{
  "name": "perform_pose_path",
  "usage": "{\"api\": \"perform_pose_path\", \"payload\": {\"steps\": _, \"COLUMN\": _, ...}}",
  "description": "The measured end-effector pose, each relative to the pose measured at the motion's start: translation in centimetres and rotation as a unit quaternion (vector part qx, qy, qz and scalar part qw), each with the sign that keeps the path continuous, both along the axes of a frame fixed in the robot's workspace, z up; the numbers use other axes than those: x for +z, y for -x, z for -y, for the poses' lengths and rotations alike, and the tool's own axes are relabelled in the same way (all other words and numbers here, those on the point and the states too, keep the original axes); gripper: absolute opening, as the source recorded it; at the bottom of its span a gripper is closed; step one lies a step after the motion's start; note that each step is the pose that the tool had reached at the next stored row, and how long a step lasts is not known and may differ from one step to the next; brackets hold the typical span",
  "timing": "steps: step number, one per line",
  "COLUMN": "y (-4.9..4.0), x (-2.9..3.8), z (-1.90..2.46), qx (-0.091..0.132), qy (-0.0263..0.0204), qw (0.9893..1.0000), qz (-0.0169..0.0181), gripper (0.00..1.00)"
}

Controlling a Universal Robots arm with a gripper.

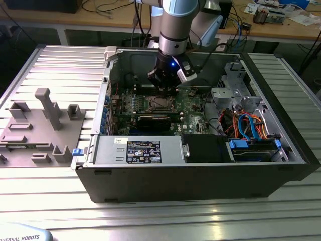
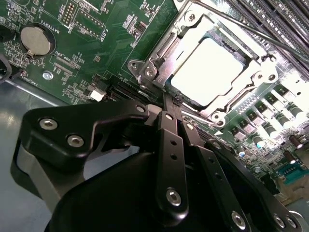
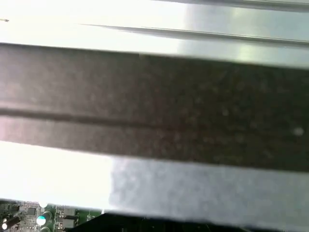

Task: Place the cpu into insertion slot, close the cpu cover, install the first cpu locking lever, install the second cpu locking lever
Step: 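Install the first cpu locking lever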

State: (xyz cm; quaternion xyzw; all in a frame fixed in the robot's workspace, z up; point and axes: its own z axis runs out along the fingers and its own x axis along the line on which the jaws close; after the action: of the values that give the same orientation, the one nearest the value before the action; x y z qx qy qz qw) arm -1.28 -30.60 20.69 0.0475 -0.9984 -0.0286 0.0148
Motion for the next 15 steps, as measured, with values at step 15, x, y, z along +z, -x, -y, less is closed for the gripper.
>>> {"api": "perform_pose_path", "payload": {"steps": 15, "y": 0.14, "x": 0.60, "z": -0.53, "qx": 0.001, "qy": 0.0003, "qw": 1.0000, "qz": 0.0015, "gripper": 0.11}}
